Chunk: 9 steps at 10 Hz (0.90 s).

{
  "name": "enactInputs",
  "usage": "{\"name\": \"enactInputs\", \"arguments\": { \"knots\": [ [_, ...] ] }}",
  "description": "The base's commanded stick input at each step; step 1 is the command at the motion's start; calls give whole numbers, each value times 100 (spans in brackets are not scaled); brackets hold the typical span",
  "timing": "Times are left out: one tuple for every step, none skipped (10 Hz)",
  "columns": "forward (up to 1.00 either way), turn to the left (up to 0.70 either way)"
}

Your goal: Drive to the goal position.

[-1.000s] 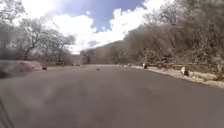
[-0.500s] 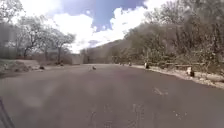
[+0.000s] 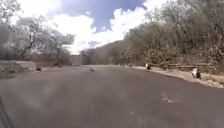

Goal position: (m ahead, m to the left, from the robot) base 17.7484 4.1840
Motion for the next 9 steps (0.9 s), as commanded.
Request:
{"name": "enactInputs", "arguments": {
  "knots": [
    [70, 0],
    [70, 0],
    [70, 0],
    [70, 0],
    [70, 0],
    [70, 0],
    [70, 0],
    [70, 0],
    [70, 0]
  ]
}}
